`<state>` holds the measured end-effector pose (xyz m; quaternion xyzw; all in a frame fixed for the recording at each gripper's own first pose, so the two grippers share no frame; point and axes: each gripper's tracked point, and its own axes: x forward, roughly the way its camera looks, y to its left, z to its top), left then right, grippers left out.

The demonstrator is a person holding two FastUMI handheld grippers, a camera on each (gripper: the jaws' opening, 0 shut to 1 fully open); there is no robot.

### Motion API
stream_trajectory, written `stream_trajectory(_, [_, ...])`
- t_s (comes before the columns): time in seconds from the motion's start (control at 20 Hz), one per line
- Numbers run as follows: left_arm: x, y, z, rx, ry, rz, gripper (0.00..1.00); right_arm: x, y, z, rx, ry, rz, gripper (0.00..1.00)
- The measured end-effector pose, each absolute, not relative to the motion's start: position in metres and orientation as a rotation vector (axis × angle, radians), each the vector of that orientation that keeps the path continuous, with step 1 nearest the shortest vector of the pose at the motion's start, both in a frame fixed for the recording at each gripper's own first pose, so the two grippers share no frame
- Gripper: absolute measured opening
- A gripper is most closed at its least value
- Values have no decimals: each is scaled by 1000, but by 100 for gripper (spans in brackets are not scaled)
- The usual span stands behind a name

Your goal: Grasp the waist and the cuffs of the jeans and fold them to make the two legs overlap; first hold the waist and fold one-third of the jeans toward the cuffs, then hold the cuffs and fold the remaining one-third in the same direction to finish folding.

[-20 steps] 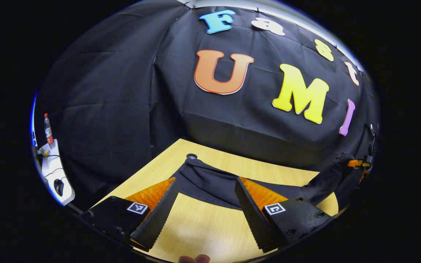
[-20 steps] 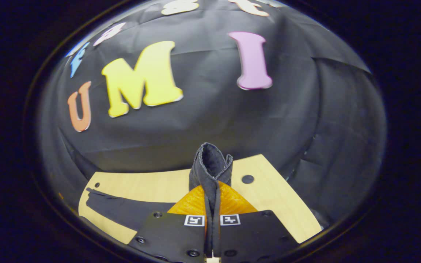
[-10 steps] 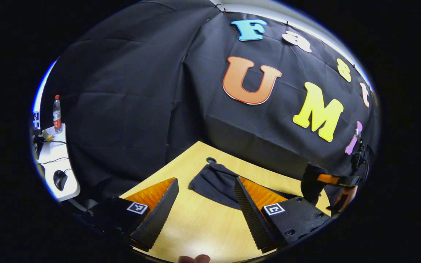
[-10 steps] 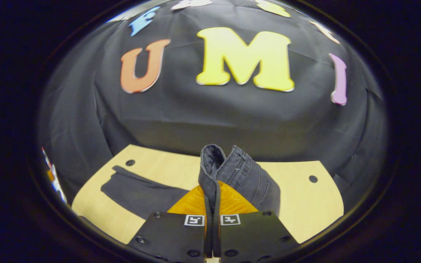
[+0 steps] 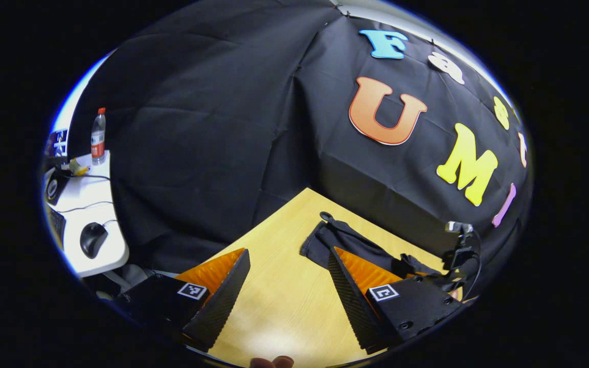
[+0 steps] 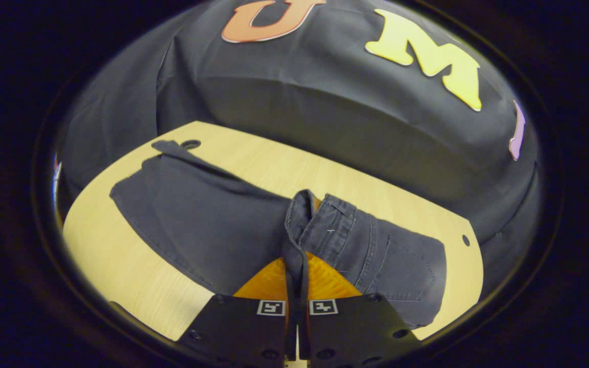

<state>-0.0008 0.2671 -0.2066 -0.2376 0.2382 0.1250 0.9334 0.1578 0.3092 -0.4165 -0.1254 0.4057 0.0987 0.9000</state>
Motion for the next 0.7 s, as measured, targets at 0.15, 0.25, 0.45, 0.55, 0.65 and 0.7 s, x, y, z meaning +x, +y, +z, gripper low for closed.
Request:
stream_trajectory(0.15, [9,255,-214,-534,508,225,99,153,318,-416,-237,848,280,12])
stream_trajectory(0.25, [15,247,-219,-546,522,201,99,146,328,-406,-203,854,375,28])
stream_trajectory(0.45, [38,227,-225,-607,527,145,99,123,329,-359,-112,839,504,47])
stream_trajectory(0.55, [56,216,-237,-670,539,129,99,106,321,-325,-74,828,545,79])
stream_trajectory(0.65, [77,208,-257,-736,562,117,99,91,305,-287,-55,807,568,99])
stream_trajectory(0.7, [87,203,-269,-793,580,113,99,84,293,-269,-54,791,573,99])
